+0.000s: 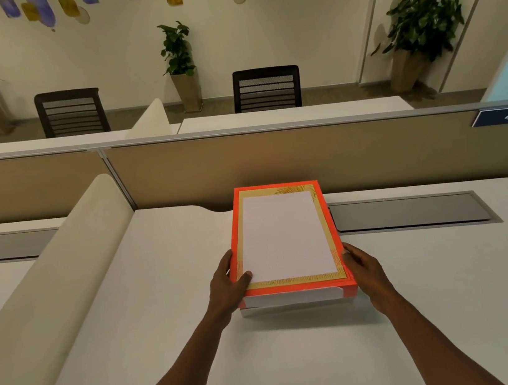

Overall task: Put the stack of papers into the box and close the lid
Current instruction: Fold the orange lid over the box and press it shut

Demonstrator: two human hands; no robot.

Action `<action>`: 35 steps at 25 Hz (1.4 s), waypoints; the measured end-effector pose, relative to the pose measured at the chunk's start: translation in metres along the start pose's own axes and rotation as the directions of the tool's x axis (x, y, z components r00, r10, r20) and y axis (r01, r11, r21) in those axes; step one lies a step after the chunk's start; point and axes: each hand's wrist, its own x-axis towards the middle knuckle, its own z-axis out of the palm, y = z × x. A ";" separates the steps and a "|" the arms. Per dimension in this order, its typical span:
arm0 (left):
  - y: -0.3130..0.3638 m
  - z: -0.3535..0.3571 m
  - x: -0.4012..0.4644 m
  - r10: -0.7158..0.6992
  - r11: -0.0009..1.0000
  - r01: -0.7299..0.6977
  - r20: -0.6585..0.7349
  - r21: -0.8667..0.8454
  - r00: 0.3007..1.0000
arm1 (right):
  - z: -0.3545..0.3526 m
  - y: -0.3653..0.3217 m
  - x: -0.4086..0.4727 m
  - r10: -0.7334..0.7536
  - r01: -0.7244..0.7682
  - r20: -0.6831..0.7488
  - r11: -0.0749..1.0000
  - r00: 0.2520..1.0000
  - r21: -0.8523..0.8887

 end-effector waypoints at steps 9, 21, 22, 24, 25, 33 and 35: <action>-0.004 0.014 0.005 -0.029 0.999 0.029 0.009 -0.017 1.000 | 0.010 0.004 0.019 0.037 -0.039 -0.024 0.997 0.999 -0.067; -0.015 0.015 0.005 -0.073 0.997 0.072 0.054 0.006 0.996 | 0.027 0.010 0.017 0.096 -0.111 -0.104 0.982 0.990 -0.151; -0.017 0.015 0.005 -0.075 0.997 0.075 0.053 0.008 0.996 | 0.027 0.011 0.017 0.092 -0.109 -0.107 0.981 0.990 -0.164; -0.019 0.016 0.006 -0.077 0.997 0.076 0.054 0.020 0.996 | 0.029 0.013 0.016 0.082 -0.102 -0.114 0.977 0.990 -0.185; -0.019 0.016 0.006 -0.079 0.997 0.078 0.054 0.022 0.995 | 0.030 0.013 0.015 0.082 -0.103 -0.116 0.977 0.990 -0.189; -0.036 0.009 0.018 -0.102 0.995 0.102 0.024 0.014 0.994 | 0.039 0.021 0.005 0.108 -0.117 -0.078 0.984 0.991 -0.131; -0.037 0.010 0.019 -0.102 0.995 0.102 0.009 0.016 0.995 | 0.040 0.022 0.004 0.116 -0.124 -0.069 0.985 0.991 -0.121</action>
